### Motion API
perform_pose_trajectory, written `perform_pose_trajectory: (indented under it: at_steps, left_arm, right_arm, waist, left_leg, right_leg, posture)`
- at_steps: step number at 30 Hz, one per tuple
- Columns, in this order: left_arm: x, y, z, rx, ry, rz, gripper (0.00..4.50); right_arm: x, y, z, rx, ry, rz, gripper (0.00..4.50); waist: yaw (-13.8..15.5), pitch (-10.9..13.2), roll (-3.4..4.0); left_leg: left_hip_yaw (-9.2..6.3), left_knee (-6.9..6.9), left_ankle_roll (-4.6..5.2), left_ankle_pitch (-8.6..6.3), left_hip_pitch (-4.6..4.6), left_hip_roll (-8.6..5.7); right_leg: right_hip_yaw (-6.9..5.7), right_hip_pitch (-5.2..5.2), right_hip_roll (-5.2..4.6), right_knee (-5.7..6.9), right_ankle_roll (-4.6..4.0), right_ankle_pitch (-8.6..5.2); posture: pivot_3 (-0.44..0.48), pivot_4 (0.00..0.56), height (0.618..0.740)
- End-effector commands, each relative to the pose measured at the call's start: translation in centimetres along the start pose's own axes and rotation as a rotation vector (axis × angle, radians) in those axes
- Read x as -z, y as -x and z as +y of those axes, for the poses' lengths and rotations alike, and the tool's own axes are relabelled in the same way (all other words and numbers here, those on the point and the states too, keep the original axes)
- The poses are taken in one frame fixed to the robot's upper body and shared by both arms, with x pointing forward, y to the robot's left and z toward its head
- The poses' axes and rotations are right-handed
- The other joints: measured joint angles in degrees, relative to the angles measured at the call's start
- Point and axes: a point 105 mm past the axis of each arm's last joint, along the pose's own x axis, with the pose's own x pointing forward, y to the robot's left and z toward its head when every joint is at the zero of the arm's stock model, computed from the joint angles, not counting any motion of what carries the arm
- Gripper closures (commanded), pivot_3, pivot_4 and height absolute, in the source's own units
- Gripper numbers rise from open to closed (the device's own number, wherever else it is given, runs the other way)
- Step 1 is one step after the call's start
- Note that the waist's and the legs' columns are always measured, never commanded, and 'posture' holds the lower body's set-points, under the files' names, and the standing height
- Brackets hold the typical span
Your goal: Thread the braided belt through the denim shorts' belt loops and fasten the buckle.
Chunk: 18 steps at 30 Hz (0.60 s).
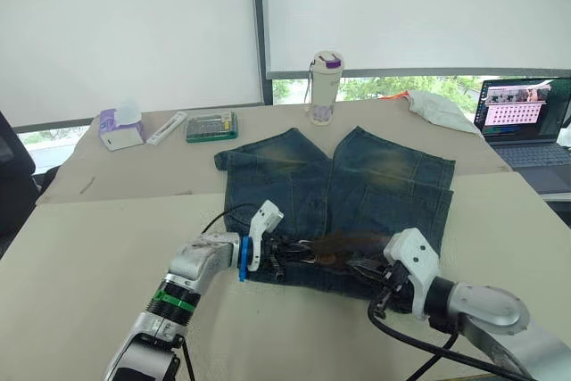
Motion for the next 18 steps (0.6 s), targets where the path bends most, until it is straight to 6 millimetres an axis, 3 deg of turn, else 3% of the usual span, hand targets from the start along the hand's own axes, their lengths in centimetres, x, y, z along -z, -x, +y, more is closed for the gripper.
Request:
perform_pose_trajectory:
  at_steps: [1,4,5,7,10,14,18]
  left_arm:
    - [1.9,0.9,1.4,-0.078,-0.015,0.074,4.5]
    - [0.6,1.4,0.8,-0.039,-0.016,0.002,4.5]
    - [-1.0,2.1,0.4,-0.012,0.026,-0.088,4.5]
    - [-3.8,3.4,0.1,0.023,0.102,-0.237,4.5]
    - [-5.7,4.7,0.3,0.018,0.151,-0.319,4.5]
    - [-6.7,4.8,-0.4,0.007,0.025,-0.301,4.5]
    - [-7.0,3.9,-1.6,0.017,-0.148,-0.255,4.5]
  right_arm:
    - [-1.1,1.4,-1.0,0.067,0.129,0.005,3.56]
    - [-0.9,2.0,-2.2,0.15,0.196,0.052,2.54]
    - [-0.3,2.4,-3.0,0.191,0.239,0.11,2.19]
    - [0.8,3.1,-4.3,0.257,0.295,0.203,2.19]
    - [2.0,3.5,-5.3,0.303,0.334,0.278,2.19]
    - [3.5,3.5,-6.5,0.329,0.378,0.35,2.19]
    - [3.2,3.2,-7.8,0.369,0.411,0.354,2.19]
  waist:
    - [0.32,0.02,0.0]
    - [0.25,0.03,-0.02]
    - [0.17,0.04,0.02]
    - [0.07,0.09,0.04]
    - [0.12,0.18,-0.14]
    - [0.43,0.2,-0.18]
    - [0.38,0.21,-0.16]
  left_leg:
    - [0.01,0.0,0.01,-0.01,0.07,0.0]
    - [0.01,0.0,0.04,-0.03,0.11,0.05]
    - [0.01,0.0,0.04,-0.03,0.12,0.06]
    - [0.04,0.01,0.04,-0.02,0.04,0.04]
    - [0.05,0.1,-0.17,0.12,-0.23,0.07]
    - [0.07,0.12,-0.17,0.19,-0.26,0.05]
    - [0.11,0.1,-0.17,0.2,-0.27,0.05]
  right_leg:
    - [0.01,0.11,-0.02,-0.02,0.0,0.0]
    - [0.0,0.18,0.0,-0.02,0.01,-0.01]
    - [-0.01,0.18,0.02,-0.02,0.02,-0.01]
    - [0.02,0.06,0.02,0.0,0.03,-0.02]
    - [0.0,-0.38,0.1,0.15,0.01,0.0]
    - [0.02,-0.4,0.04,0.17,-0.05,0.04]
    - [0.06,-0.42,0.05,0.13,-0.13,0.09]
  posture:
    - [0.0,0.15,0.74]
    - [0.0,0.15,0.74]
    - [0.0,0.15,0.74]
    - [0.0,0.15,0.74]
    - [0.0,0.15,0.74]
    - [0.0,0.15,0.74]
    - [0.0,0.15,0.74]
